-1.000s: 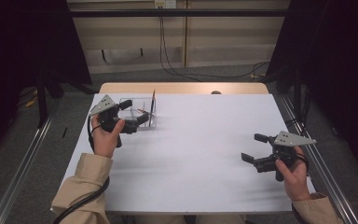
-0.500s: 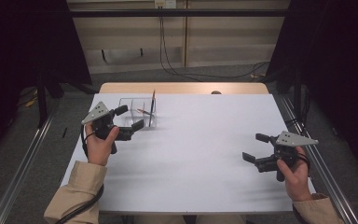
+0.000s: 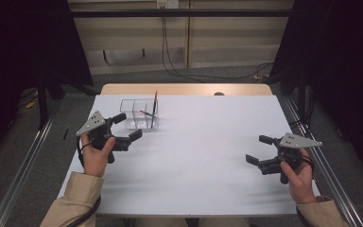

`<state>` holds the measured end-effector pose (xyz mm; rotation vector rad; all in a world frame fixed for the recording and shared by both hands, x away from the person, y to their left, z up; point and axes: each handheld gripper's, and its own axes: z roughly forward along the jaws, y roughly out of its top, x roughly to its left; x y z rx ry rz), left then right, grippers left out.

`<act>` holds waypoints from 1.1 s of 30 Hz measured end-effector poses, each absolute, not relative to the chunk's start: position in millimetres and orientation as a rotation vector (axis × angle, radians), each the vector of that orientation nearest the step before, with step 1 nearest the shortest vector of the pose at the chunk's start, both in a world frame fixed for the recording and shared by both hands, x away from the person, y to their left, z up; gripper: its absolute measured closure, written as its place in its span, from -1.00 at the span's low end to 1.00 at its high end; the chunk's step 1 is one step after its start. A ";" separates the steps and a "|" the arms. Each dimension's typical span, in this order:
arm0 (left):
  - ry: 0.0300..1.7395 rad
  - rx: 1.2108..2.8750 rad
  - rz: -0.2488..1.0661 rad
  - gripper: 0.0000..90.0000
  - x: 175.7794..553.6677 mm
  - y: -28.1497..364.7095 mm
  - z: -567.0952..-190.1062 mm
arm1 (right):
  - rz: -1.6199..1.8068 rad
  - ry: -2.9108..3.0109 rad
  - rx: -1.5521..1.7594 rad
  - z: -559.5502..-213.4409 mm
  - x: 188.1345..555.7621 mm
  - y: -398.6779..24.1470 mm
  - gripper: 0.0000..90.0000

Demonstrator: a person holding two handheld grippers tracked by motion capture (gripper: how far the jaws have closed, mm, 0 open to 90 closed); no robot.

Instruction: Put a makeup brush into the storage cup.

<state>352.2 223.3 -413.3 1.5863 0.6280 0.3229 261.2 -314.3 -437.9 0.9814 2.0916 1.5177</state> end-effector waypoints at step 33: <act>0.618 1.619 0.360 -1.00 325.8 258.1 -426.1 | 1.519 2.090 0.976 -436.7 260.6 -314.2 -0.94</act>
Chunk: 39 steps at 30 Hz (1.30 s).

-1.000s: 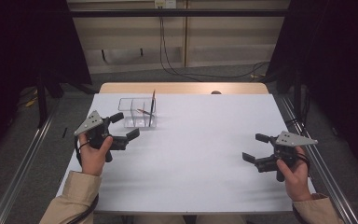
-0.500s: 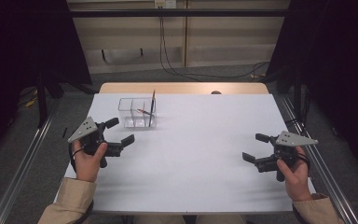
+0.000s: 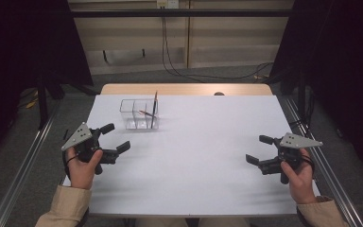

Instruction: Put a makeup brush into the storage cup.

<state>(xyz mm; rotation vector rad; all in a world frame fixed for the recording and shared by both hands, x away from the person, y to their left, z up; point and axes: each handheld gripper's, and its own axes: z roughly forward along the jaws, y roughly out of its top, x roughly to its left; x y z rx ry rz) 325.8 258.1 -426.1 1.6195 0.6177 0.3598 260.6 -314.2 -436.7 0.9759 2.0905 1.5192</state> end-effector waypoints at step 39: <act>0.637 1.636 0.373 -1.00 311.1 284.6 -435.8 | 1.517 2.088 0.975 -436.5 260.5 -314.4 -0.94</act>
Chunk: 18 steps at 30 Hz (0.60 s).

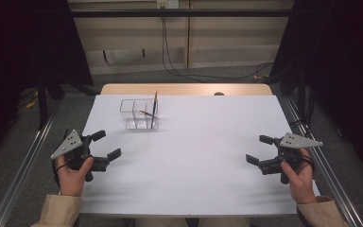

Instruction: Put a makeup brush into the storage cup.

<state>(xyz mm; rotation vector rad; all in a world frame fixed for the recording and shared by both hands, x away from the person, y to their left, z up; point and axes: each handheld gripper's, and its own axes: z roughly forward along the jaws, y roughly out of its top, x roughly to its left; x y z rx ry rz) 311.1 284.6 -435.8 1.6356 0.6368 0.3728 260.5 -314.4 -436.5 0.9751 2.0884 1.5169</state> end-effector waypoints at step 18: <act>0.650 1.629 0.385 -0.99 300.9 296.6 -437.0 | 1.516 2.092 0.970 -437.4 261.4 -313.0 -0.94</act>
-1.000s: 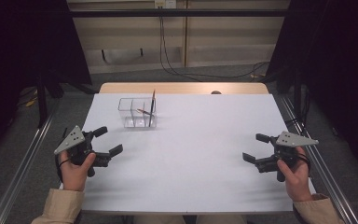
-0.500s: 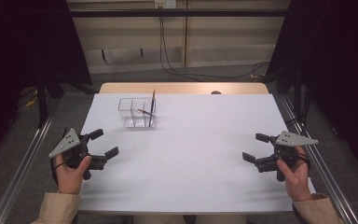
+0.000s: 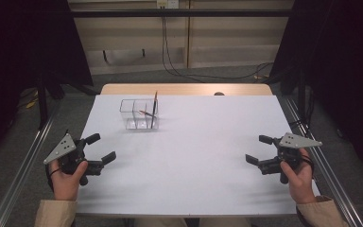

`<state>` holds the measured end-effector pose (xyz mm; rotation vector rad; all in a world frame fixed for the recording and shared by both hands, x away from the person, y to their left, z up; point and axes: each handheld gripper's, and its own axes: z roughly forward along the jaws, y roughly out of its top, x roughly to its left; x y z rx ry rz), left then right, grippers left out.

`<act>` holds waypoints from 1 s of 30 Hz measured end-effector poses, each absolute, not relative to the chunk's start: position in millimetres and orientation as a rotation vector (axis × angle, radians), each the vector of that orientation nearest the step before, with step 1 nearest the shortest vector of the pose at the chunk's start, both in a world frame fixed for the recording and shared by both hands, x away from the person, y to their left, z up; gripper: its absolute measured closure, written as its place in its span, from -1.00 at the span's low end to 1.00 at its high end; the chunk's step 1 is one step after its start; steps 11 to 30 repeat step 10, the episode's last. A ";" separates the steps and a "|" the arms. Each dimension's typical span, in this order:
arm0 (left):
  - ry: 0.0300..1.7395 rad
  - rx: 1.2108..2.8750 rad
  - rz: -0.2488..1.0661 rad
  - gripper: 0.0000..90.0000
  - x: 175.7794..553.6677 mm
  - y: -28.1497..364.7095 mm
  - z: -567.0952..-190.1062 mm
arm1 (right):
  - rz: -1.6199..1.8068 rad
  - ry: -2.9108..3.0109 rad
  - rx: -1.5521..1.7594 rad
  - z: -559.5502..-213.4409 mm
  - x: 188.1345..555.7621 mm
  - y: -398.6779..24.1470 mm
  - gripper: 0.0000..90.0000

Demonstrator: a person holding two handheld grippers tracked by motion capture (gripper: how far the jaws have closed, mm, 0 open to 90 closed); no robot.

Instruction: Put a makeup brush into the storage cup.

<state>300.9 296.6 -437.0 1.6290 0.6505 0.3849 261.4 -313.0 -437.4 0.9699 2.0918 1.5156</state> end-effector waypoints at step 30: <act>0.652 1.645 0.385 -0.99 301.4 294.2 -439.4 | 1.512 2.095 0.972 -438.0 261.4 -313.0 -0.94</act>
